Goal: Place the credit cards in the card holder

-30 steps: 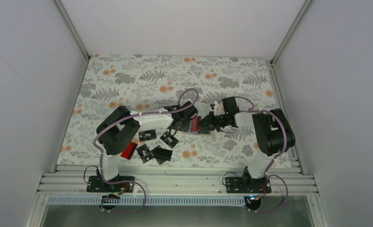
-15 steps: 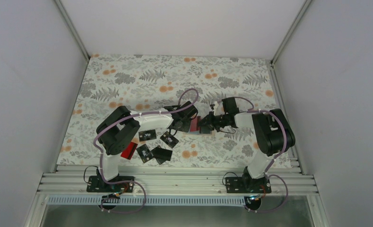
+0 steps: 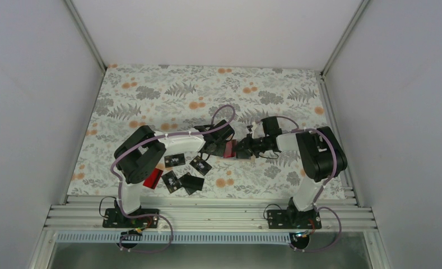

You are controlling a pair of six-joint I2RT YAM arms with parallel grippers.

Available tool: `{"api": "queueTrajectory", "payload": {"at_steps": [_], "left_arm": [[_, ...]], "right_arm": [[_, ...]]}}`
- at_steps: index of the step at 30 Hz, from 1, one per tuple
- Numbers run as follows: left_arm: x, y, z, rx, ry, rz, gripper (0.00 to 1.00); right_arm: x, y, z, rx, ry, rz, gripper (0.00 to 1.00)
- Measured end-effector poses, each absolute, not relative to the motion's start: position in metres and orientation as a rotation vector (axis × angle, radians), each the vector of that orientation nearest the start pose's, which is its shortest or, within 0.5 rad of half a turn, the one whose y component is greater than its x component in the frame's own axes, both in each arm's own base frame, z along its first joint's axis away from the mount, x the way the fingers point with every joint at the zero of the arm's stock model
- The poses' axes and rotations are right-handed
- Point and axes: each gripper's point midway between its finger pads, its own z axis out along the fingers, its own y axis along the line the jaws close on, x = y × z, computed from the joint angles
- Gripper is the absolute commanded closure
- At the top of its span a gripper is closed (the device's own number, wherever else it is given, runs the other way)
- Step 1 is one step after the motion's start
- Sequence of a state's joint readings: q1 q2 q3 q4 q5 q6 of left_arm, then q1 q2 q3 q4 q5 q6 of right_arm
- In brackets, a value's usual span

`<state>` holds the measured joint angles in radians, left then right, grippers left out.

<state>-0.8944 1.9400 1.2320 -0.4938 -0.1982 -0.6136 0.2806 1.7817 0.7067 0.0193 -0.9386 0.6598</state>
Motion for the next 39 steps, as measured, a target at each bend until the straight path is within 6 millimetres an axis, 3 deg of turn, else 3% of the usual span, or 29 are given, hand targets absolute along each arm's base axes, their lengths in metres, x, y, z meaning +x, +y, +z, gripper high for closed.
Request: {"api": "queueTrajectory", "payload": {"at_steps": [25,39], "left_arm": [[0.294,-0.313,0.02,0.333,2.715,-0.151,0.97],[0.294,-0.313,0.02,0.333,2.715,-0.151,0.97]], "right_arm": [[0.281,0.23,0.029,0.137,2.711,1.573,0.96],[0.278,0.236,0.024,0.116,2.73,1.598,0.84]]}}
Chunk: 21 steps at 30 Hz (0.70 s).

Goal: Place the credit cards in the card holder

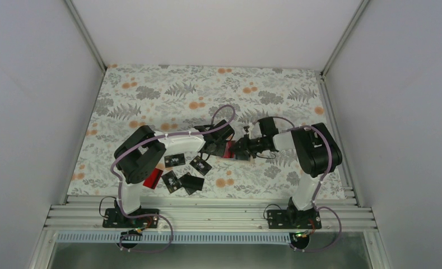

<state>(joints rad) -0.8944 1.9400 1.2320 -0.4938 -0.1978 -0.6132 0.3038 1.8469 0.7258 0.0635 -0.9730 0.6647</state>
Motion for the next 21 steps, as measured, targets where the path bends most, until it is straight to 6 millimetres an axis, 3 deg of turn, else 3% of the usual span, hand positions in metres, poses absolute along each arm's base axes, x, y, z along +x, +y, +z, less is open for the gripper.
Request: {"api": "queueTrajectory", "payload": {"at_steps": [12,21], "left_arm": [[0.2941,-0.3126,0.0197,0.333,2.716,-0.152,0.98],[0.2938,-0.3129,0.0196,0.334,2.717,-0.155,0.98]], "right_arm": [[0.2844,0.2377,0.0299,0.051,2.749,1.559,0.65],[0.282,0.2362,0.0345,0.027,2.766,1.54,0.57]]}}
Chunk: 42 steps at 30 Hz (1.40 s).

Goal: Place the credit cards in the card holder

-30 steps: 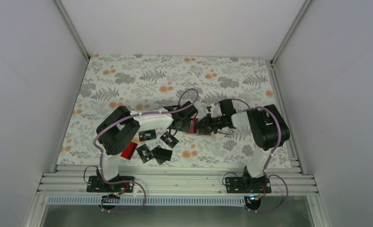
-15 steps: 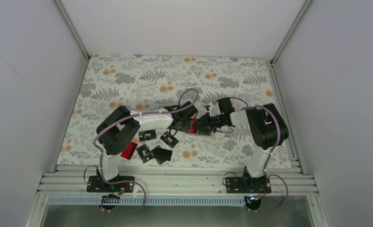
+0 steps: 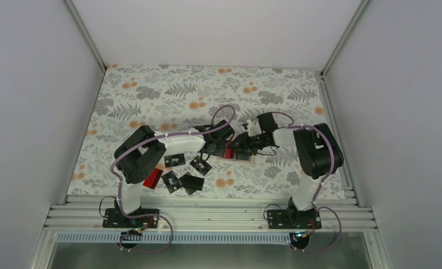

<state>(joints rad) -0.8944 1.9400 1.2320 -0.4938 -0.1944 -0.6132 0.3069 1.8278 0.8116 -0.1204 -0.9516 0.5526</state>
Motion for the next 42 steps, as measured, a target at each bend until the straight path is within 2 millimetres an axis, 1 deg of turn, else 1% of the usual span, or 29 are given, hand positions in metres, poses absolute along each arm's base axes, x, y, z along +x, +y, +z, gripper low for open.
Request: {"api": "queueTrajectory", "payload": {"at_steps": [6,10,14,20,28,35,37,42], "left_arm": [[0.294,-0.313,0.019,0.334,2.717,-0.155,0.98],[0.294,-0.312,0.018,0.333,2.717,-0.155,0.98],[0.293,-0.312,0.018,0.333,2.715,-0.156,0.98],[0.292,-0.31,0.019,0.331,2.712,-0.164,0.98],[0.289,-0.307,0.019,0.329,2.712,-0.168,0.98],[0.288,-0.306,0.019,0.33,2.71,-0.171,0.98],[0.288,-0.306,0.019,0.329,2.709,-0.173,0.98],[0.287,-0.304,0.019,0.325,2.707,-0.174,0.98]], "right_arm": [[0.281,0.234,0.043,0.003,2.764,1.507,0.45],[0.283,0.234,0.052,-0.023,2.74,1.492,0.33],[0.284,0.233,0.053,-0.022,2.742,1.479,0.26],[0.282,0.233,0.051,-0.023,2.757,1.467,0.23],[0.283,0.247,0.057,-0.082,2.763,1.431,0.23],[0.279,0.253,0.049,-0.086,2.801,1.404,0.21],[0.281,0.253,0.05,-0.086,2.811,1.386,0.2],[0.289,0.25,0.052,-0.1,2.819,1.311,0.1]]}}
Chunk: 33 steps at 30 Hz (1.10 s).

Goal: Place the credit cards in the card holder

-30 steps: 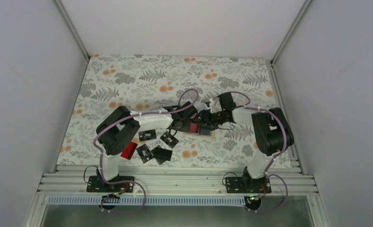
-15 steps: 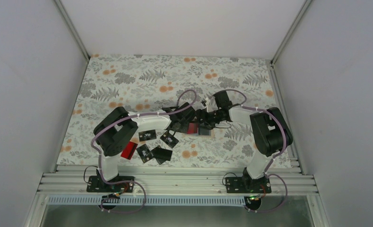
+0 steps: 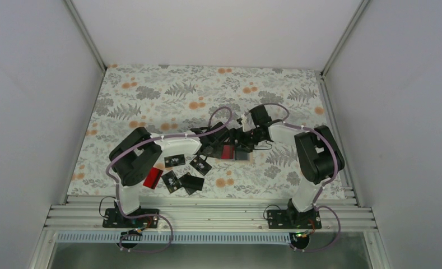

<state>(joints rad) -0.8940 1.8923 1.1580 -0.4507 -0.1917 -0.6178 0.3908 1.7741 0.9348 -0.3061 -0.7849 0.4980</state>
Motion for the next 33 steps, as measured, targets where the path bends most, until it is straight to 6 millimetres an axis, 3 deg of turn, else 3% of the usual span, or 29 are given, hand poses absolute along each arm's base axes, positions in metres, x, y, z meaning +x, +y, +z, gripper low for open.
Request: {"api": "queueTrajectory", "payload": {"at_steps": [7,14,18,23,27,33], "left_arm": [[0.286,-0.304,0.022,0.322,2.701,-0.182,0.98],[0.286,-0.304,0.03,0.313,2.687,-0.197,0.97],[0.286,-0.305,0.04,0.306,2.672,-0.219,0.96],[0.283,-0.305,0.055,0.287,2.657,-0.25,0.83],[0.28,-0.304,0.074,0.266,2.636,-0.284,0.73],[0.276,-0.304,0.083,0.248,2.638,-0.32,0.72]], "right_arm": [[0.288,0.245,0.054,-0.105,2.839,1.249,0.0],[0.289,0.239,0.071,-0.121,2.811,1.191,0.01],[0.293,0.24,0.094,-0.164,2.746,1.188,0.05],[0.297,0.234,0.113,-0.209,2.682,1.117,0.12],[0.296,0.227,0.114,-0.224,2.666,1.052,0.19],[0.283,0.221,0.098,-0.214,2.704,1.039,0.37]]}}
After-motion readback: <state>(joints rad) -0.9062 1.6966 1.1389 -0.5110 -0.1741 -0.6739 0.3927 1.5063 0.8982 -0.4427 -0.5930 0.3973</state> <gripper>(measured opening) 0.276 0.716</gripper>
